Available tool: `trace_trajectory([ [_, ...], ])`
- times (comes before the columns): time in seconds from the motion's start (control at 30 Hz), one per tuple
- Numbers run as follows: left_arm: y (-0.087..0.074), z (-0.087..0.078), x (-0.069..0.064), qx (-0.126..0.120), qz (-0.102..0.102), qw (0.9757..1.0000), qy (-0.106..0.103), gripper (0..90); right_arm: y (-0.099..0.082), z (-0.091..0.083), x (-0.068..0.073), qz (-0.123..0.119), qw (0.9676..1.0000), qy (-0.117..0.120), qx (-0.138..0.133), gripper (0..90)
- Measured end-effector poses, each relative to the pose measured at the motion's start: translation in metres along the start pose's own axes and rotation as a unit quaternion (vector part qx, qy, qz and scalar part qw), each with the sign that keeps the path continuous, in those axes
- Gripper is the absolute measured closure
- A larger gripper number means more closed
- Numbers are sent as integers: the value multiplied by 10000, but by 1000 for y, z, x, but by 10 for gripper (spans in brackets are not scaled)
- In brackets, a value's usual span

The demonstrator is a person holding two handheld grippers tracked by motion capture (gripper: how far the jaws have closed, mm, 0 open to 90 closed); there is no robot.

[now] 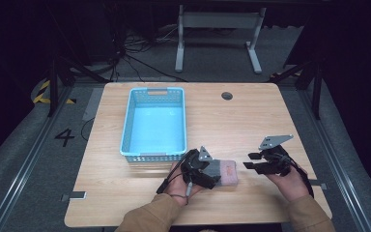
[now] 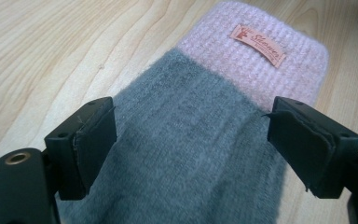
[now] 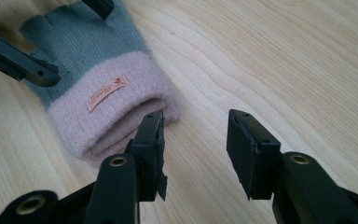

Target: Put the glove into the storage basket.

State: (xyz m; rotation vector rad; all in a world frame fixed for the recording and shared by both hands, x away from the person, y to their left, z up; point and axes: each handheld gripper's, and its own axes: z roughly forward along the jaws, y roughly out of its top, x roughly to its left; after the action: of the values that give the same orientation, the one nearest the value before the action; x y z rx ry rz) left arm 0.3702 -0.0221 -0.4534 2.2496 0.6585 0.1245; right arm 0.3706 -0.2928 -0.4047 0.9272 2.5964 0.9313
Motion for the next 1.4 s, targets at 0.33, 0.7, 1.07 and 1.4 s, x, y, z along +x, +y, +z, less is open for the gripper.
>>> trace_trajectory([
  [0.33, -4, 8, -3, 146, 214, 9996, 109, 140, 0, 0, 0, 21, 10000, 14, -49, 562],
  [0.7, -4, 8, -8, 282, 238, 9991, 216, 185, 0, 0, 1, 28, 10000, 24, -70, 555],
  [1.07, -1, 4, -20, 439, 285, 9983, 253, 465, -2, -12, -6, 174, 9993, -13, -341, 558],
  [1.4, 1, 0, -19, 432, 120, 9989, 94, 642, -3, -12, -7, 164, 9992, -29, -356, 560],
])
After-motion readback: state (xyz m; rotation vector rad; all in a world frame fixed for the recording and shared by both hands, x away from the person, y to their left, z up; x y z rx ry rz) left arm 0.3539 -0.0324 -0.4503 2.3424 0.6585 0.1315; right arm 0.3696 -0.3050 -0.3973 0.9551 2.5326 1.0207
